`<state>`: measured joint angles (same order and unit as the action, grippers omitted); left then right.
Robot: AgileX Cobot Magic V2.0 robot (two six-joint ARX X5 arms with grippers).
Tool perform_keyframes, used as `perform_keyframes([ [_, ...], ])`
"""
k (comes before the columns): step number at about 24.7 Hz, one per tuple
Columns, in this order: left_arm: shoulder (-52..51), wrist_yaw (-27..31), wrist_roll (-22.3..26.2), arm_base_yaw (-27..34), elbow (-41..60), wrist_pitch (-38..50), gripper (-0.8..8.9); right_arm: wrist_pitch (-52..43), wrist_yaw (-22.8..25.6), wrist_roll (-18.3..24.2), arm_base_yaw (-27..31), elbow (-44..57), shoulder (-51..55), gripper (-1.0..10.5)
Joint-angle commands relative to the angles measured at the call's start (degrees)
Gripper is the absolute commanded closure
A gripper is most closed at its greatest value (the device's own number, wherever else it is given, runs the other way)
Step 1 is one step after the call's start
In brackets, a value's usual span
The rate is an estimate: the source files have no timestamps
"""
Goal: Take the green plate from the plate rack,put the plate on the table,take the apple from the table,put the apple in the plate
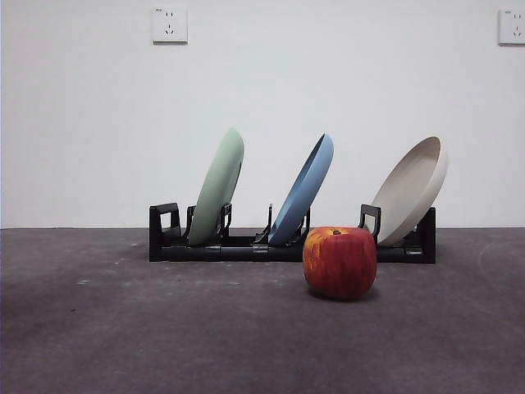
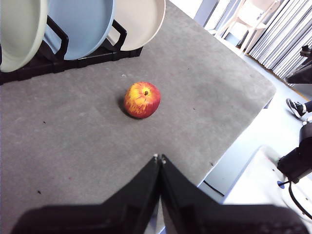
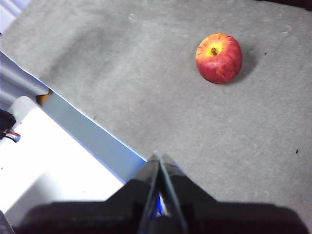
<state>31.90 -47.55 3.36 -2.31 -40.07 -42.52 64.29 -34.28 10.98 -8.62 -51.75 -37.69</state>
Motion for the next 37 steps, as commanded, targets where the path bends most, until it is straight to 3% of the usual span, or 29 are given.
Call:
perform_keyframes([
  [1,0.0,0.7,1.3,0.0,-0.2,0.0,7.48,-0.2,0.2,0.9,-0.1,-0.1,0.1,9.1],
  [3,0.0,2.1,1.1,0.0,-0.2,0.0,5.72,-0.2,0.2,0.8,-0.1,-0.1,0.1,7.5],
  [5,0.0,3.2,0.9,0.0,-0.2,0.0,3.16,-0.2,0.2,-0.4,-0.1,-0.1,0.1,4.6],
  [7,0.0,4.0,0.8,0.0,-0.2,0.0,2.16,-0.2,0.3,-1.2,-0.1,-0.1,0.1,2.6],
  [23,2.3,6.1,-0.8,-0.4,-1.9,5.4,2.16,-0.2,0.2,-1.5,-0.1,-0.1,-0.2,2.5],
  [29,11.5,8.1,-0.8,-3.5,-8.5,10.2,2.17,-0.2,0.2,-1.6,-0.1,-0.1,-0.2,2.5],
  [37,29.6,15.6,-0.5,-10.4,-21.0,16.2,2.17,-0.2,0.2,-1.6,-0.1,-0.1,-0.2,2.5],
])
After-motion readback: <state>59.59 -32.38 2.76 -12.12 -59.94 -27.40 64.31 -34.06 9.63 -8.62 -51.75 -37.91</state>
